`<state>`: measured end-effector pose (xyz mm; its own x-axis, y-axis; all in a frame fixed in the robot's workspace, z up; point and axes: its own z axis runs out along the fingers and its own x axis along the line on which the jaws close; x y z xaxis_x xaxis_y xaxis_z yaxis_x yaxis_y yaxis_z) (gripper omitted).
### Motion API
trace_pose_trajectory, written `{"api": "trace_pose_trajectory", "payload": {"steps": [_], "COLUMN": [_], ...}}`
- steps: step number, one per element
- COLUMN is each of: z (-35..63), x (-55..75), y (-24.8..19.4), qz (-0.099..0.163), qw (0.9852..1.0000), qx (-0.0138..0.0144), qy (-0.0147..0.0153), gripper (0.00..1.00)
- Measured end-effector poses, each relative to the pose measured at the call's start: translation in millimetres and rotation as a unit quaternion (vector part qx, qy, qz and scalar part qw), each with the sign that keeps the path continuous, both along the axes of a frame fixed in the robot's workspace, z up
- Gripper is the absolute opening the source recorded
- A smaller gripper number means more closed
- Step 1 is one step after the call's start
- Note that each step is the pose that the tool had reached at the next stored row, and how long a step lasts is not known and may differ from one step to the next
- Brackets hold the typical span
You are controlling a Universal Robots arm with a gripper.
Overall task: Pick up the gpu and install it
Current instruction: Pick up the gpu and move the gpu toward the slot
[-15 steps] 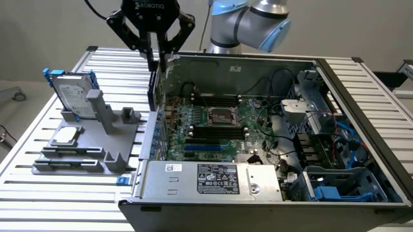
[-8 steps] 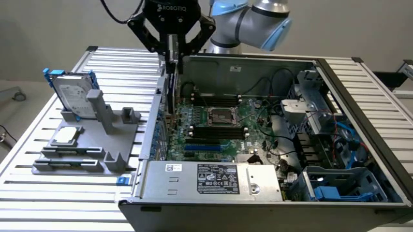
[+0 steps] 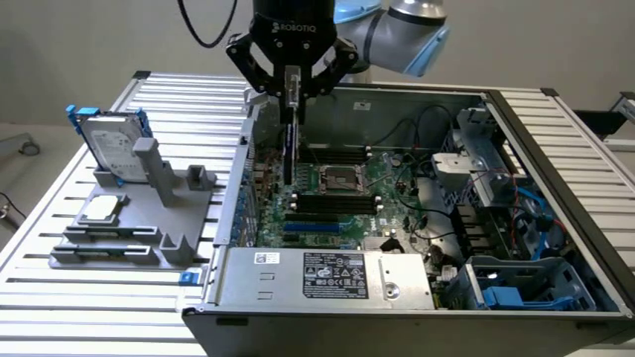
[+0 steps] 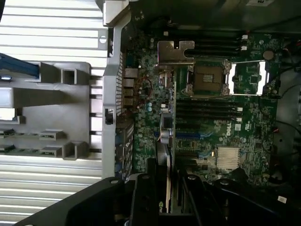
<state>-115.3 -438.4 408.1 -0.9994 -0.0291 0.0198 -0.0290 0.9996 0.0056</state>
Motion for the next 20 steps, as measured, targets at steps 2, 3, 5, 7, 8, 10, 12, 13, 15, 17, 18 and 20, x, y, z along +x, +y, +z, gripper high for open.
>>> {"api": "trace_pose_trajectory", "payload": {"steps": [2, 3, 5, 7, 8, 10, 12, 13, 15, 17, 18, 20], "z": [-3.4, -5.3, -9.0, -12.6, -14.6, -18.2, -21.8, -23.6, -26.7, -26.7, -26.7, -26.7], "x": [6.0, 9.8, 18.8, 27.8, 32.8, 41.7, 50.7, 55.1, 62.0, 62.4, 62.4, 62.4], "y": [-0.2, -0.3, -0.3, -0.3, -0.3, -0.3, -0.3, -0.3, -0.3, -0.3, -0.3, -0.3], "qz": [0.0, 0.0, 0.0, 0.0, 0.0, 0.0, -0.001, -0.001, -0.002, -0.002, -0.002, -0.002], "qw": [1.0, 1.0, 1.0, 1.0, 1.0, 1.0, 1.0, 1.0, 1.0, 1.0, 1.0, 1.0], "qx": [-0.0002, -0.0002, -0.0001, -0.0001, -0.0001, -0.0001, 0.0, 0.0, -0.0003, -0.0003, -0.0003, -0.0003], "qy": [0.0001, 0.0001, 0.0001, 0.0001, 0.0001, 0.0001, 0.0, 0.0, 0.0001, 0.0009, 0.0009, 0.0009], "gripper": [0.26, 0.26, 0.26, 0.26, 0.26, 0.26, 0.26, 0.26, 0.26, 0.26, 0.26, 0.26]}}
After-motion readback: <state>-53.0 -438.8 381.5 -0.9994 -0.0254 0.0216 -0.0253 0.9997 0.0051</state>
